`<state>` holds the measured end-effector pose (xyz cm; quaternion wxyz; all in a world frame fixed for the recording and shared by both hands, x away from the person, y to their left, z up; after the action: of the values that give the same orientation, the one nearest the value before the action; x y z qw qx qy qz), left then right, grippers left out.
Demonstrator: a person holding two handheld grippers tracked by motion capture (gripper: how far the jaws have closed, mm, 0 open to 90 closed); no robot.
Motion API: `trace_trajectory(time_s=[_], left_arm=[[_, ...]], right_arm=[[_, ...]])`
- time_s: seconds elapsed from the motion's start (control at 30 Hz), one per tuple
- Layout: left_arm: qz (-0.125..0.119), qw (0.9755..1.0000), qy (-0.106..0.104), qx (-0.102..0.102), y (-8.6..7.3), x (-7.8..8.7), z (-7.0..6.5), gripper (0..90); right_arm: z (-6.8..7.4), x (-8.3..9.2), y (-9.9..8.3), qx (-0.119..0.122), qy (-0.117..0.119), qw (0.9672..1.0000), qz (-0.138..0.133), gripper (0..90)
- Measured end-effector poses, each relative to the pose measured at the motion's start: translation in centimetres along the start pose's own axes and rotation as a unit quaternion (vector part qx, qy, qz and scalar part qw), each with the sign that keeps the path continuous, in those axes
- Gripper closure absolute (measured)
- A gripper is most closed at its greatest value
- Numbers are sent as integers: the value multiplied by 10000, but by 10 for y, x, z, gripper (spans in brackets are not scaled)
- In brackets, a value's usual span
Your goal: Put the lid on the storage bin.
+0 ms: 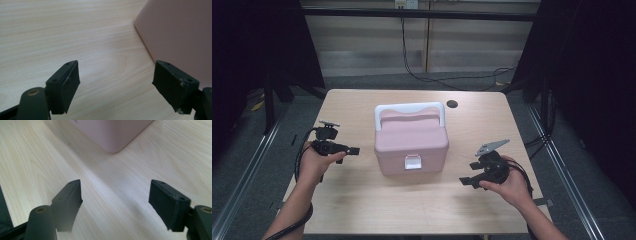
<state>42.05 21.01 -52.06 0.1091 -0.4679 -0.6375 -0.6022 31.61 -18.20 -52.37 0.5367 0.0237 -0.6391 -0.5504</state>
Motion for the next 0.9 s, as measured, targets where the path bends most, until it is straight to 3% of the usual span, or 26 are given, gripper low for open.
trace_trajectory(time_s=[0.17, 0.33, 0.5, 0.9], left_arm=[[-79, 9999, -6, 86, -13, -4, 4, 210], [-175, 9998, -2, -68, -25, -8, 7, 210], [-213, 9995, 34, -220, -33, -11, 9, 208], [-417, 9982, 31, -419, -51, -17, 12, 195]], right_arm=[[-5, -3, -15, 17, -69, 10000, 55, 231], [-11, -9, -33, -1, -155, 9997, 168, 213], [-17, -14, -42, -41, -218, 9997, 82, 188], [-19, -21, -48, 401, -320, 9983, -289, 147]])
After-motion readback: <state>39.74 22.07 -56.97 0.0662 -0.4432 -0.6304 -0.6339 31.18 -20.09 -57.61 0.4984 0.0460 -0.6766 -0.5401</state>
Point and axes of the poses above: each handheld gripper's, and its own axes: x roughly backward along the jaws, y roughly out of its top, z roughly to its left, the point moved 10 cm from there along -x, roughly forward along the jaws, and after that the axes turned 10 degrees about -z, right-handed, at the moved point
